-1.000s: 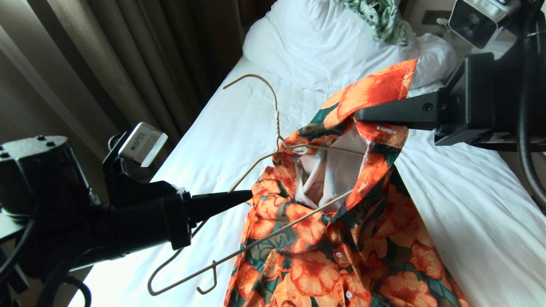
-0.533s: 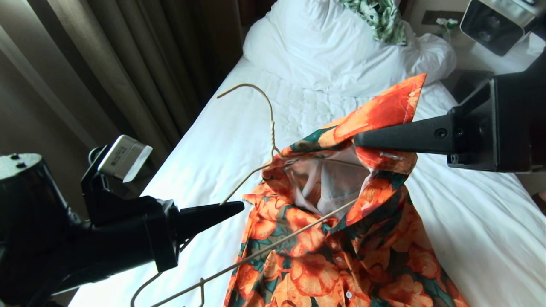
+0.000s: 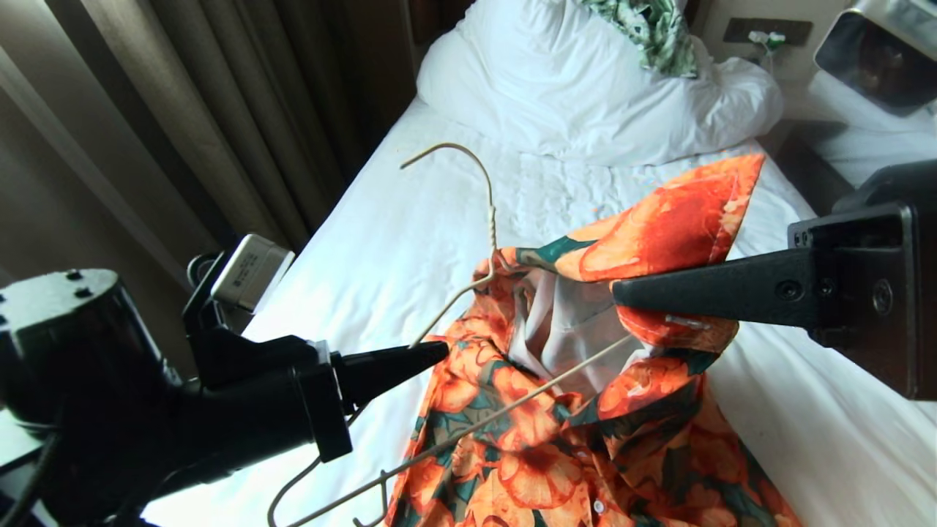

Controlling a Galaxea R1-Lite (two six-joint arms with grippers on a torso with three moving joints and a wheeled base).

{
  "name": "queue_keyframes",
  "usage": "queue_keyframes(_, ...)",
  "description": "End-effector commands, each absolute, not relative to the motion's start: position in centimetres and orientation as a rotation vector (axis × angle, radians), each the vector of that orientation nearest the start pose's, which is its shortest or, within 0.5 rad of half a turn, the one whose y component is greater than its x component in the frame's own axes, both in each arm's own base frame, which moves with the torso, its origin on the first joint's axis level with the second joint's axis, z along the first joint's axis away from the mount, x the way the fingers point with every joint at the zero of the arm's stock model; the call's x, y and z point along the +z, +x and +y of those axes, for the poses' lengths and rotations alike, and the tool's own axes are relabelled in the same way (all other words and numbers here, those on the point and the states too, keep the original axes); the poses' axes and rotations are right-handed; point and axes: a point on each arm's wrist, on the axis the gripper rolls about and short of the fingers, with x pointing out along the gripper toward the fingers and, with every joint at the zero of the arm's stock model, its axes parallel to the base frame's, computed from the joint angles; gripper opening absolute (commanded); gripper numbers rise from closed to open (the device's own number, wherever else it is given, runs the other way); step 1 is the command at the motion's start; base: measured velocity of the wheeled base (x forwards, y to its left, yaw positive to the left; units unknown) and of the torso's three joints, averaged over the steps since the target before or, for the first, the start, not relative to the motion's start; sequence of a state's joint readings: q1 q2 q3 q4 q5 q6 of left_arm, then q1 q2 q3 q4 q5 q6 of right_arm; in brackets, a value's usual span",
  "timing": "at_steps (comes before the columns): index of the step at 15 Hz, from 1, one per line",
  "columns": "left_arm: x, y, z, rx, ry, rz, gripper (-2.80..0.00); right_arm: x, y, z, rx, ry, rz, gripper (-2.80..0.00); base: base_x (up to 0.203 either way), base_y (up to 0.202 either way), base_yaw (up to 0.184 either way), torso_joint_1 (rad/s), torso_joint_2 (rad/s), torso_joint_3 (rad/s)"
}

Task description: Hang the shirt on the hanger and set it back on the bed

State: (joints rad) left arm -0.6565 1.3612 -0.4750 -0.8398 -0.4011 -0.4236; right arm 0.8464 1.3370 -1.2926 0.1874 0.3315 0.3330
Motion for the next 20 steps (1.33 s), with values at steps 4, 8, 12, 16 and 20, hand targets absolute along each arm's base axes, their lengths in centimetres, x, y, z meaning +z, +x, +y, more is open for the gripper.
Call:
queue_keyframes(4,20.2,17.9,-15.3,-1.020,-0.372,0.280,-2.80,33.1,12.2,15.8,1.148,0.218,0.450,-2.80,0.000,0.000,0.000,0.000,0.00,0.000)
queue_keyframes(8,20.3,17.8,-16.2,-1.059,-0.380,0.260,-2.80,32.9,12.1,15.8,1.152,0.212,0.454,-2.80,0.000,0.000,0.000,0.000,0.00,0.000)
queue_keyframes(12,19.2,17.3,-17.4,-1.139,-0.428,0.121,-2.80,31.7,12.0,15.8,1.151,0.156,0.464,-2.80,0.000,0.000,0.000,0.000,0.00,0.000)
queue_keyframes(16,18.9,16.7,-17.9,-1.178,-0.435,0.086,-2.80,31.4,12.1,15.9,1.158,0.116,0.448,-2.80,0.000,0.000,0.000,0.000,0.00,0.000)
queue_keyframes(20,18.7,15.6,-18.5,-1.233,-0.444,0.050,-2.80,31.3,11.8,15.5,1.164,0.086,0.422,-2.80,0.000,0.000,0.000,0.000,0.00,0.000)
